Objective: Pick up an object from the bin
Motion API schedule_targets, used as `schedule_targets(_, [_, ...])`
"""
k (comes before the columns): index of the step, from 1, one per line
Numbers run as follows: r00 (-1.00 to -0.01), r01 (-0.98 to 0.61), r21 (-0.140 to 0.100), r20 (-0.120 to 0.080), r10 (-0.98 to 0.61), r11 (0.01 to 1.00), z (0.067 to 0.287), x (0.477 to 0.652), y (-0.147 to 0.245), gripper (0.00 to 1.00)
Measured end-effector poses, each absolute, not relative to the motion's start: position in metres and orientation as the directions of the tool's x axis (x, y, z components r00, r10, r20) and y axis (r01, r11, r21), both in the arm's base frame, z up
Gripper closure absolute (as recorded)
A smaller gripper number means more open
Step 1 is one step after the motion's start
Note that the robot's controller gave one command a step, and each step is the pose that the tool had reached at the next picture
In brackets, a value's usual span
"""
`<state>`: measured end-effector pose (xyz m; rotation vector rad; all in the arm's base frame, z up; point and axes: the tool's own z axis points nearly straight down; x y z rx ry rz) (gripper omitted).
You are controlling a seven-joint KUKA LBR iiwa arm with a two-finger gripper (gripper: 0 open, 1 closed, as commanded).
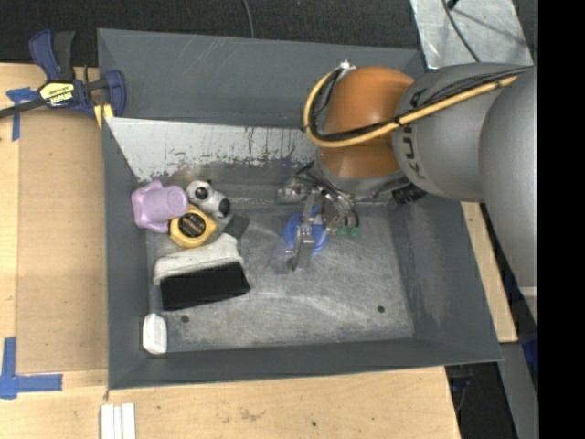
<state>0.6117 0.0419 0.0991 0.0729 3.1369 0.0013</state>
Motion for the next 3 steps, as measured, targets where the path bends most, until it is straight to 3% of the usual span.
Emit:
schedule_targets(1, [-0.995,0.1,0.002,-0.006,0.1,0.995,0.094,0.619,0.025,0.0])
schedule_targets(2, [-0.97,0.242,0.006,-0.016,0.242,0.97,0.075,0.558,0.0,1.0])
schedule_targets(3, [-0.97,0.243,0.006,-0.016,0.243,0.97,0.075,0.558,0.0,1.0])
